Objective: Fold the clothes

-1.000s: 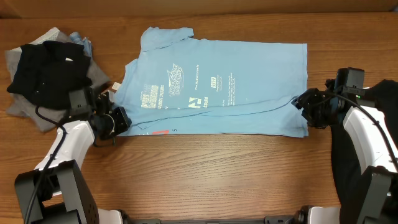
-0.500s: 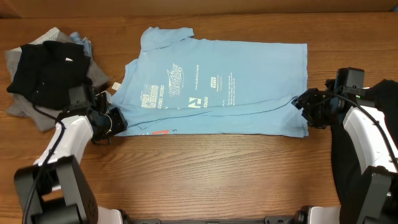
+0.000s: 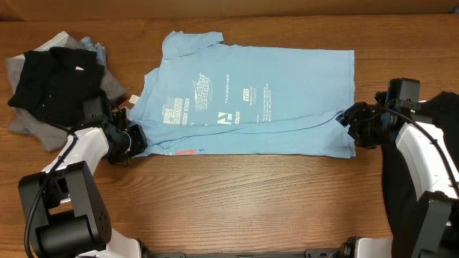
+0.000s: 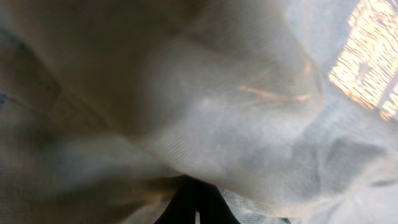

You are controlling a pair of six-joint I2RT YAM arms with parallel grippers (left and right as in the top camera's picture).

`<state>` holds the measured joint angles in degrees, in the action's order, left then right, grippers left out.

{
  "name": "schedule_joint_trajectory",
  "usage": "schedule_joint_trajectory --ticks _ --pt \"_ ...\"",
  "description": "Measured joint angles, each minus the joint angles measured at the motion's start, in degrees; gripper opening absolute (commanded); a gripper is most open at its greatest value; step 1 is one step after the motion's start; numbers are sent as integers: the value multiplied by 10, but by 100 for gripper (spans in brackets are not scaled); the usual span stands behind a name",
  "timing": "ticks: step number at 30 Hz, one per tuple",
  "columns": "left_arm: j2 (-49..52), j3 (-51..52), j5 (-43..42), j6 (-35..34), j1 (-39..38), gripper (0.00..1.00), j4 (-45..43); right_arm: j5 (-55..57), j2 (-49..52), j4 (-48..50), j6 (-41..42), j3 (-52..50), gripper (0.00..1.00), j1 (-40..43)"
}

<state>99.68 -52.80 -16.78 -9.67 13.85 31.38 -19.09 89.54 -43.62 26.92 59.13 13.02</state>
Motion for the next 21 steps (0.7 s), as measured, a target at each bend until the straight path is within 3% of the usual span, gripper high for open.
schedule_joint_trajectory --ticks 8,14,21 --pt "0 -33 10 8 0 32 74 0 0 -6 0 0 55 0" --pt "0 -37 82 9 0 32 128 0 0 -6 0 0 55 0" --pt "0 -64 73 9 0 31 131 0 0 -5 0 0 56 0"
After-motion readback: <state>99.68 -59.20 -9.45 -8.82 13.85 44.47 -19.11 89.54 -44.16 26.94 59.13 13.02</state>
